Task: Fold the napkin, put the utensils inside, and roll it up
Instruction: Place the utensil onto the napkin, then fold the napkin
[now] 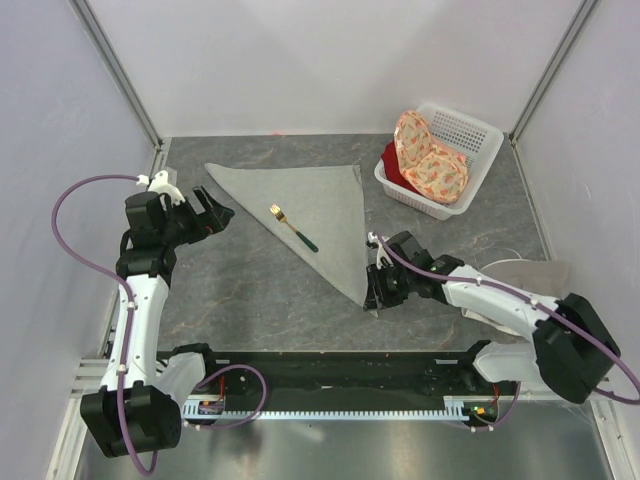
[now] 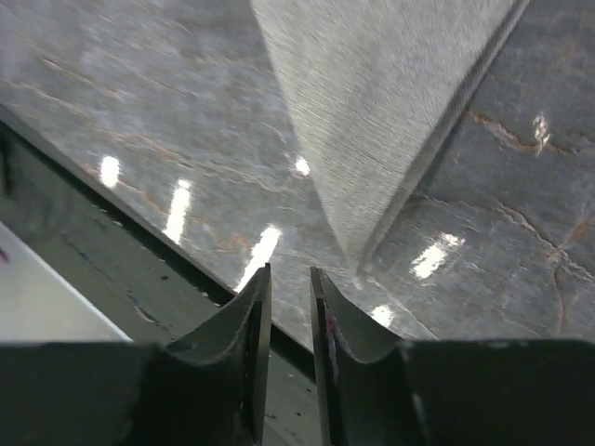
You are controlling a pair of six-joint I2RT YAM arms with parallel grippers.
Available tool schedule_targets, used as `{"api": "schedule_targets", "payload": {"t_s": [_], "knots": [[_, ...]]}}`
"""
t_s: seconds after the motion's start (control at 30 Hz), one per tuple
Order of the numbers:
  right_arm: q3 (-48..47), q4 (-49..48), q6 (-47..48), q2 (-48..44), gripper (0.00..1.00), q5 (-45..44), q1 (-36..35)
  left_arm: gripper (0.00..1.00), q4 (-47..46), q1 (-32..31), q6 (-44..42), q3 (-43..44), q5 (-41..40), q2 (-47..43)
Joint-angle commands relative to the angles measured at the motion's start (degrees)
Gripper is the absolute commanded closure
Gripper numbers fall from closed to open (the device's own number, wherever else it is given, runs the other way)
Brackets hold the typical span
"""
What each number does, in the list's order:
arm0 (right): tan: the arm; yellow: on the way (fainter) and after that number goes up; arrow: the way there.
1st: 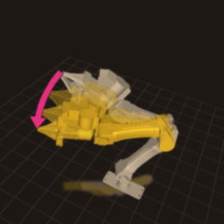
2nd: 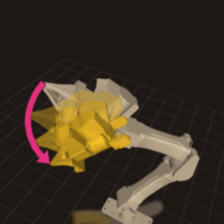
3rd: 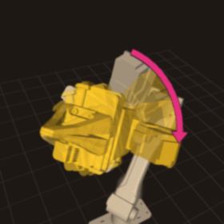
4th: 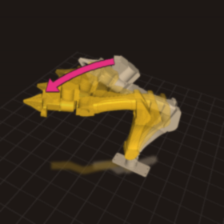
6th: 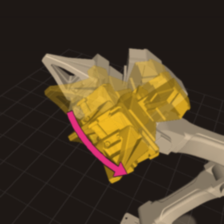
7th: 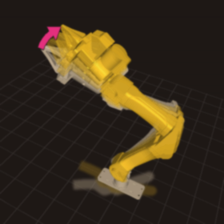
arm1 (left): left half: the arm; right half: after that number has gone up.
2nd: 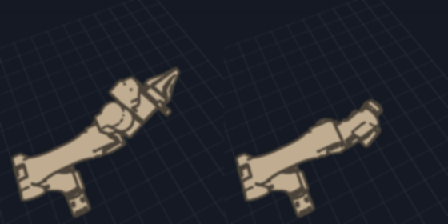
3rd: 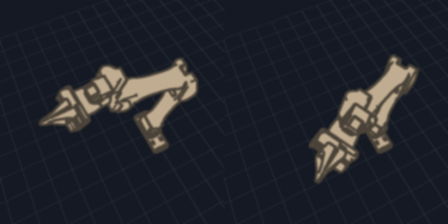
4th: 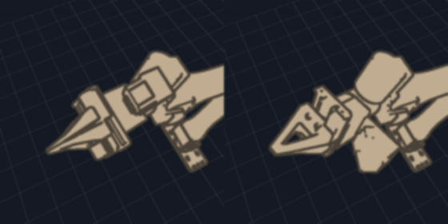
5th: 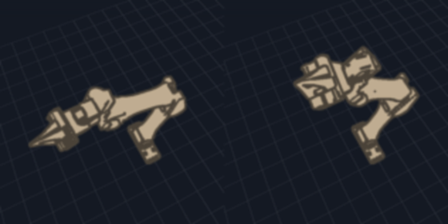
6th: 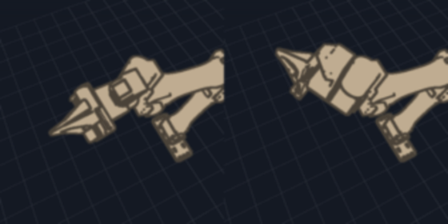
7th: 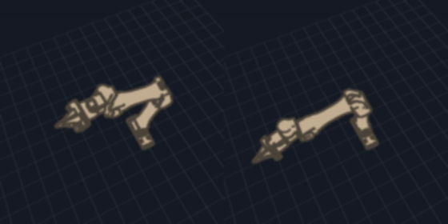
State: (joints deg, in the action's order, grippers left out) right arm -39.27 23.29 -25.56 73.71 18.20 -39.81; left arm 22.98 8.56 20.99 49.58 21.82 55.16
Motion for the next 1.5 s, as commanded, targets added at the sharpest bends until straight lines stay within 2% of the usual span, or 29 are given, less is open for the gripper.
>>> {"api": "schedule_targets", "payload": {"t_s": [0.0, 0.33, 1.3, 1.4, 1.47], "knots": [[-0.5, -5.8, -4.2, -4.4, 0.72, -1.2, -0.2, 0.01, -2.1, 0.1, 1.5, 0.2, 1.5, 0.3], [-3.6, -6.4, -1.9, 2.4, 0.78, -3.6, -0.2, 0.01, -2.0, 0.1, 1.4, 0.2, 0.9, 0.0], [6.8, -9.8, -6.4, 5.5, 0.8, -7.6, -0.2, 0.01, -2.0, 0.2, 1.5, 0.1, 1.4, -0.3], [5.9, -9.1, -6.0, 3.2, 0.78, -6.7, -0.1, 0.01, -2.1, 0.1, 1.5, 0.1, 1.5, -0.3], [3.9, -6.9, -5.6, 1.3, 0.68, -6.8, -0.2, 0.01, -2.1, 0.2, 1.5, 0.0, 1.4, -0.4]]}}
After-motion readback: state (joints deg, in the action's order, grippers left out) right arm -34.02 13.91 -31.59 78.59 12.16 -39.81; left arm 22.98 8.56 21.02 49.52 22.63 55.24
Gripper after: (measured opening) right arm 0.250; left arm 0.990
